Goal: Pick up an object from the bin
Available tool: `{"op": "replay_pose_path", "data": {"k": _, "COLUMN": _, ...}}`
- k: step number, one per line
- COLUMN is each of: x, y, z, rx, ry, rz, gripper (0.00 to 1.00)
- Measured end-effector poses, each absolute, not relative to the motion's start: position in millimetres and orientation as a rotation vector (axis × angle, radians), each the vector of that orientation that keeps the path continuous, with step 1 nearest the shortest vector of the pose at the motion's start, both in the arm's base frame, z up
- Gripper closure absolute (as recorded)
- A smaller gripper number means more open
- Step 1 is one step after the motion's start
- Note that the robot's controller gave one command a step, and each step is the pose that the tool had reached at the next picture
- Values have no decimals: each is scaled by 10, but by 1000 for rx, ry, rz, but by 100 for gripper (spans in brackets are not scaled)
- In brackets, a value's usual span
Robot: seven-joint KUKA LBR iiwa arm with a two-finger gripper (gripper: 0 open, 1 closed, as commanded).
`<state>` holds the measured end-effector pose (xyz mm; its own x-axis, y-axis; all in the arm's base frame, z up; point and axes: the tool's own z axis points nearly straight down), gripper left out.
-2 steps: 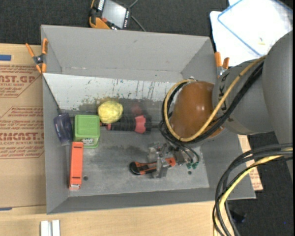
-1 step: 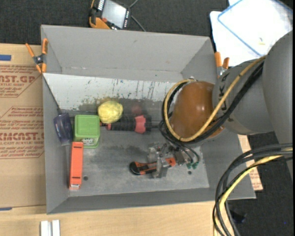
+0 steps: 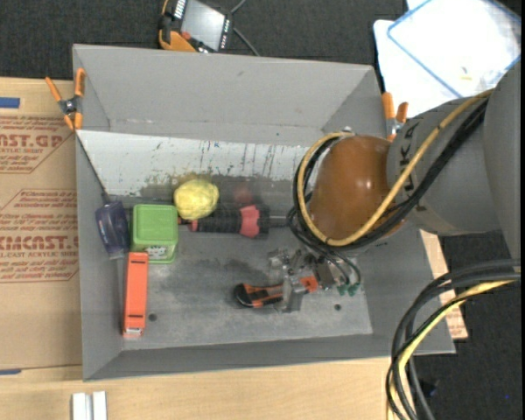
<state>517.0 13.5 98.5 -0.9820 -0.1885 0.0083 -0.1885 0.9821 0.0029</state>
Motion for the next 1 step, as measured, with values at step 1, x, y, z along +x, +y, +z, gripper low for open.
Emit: {"op": "replay_pose_path", "data": {"k": 1, "x": 5180, "y": 136, "z": 1189, "rx": 296, "ry": -3123, "rz": -3, "gripper": 100}}
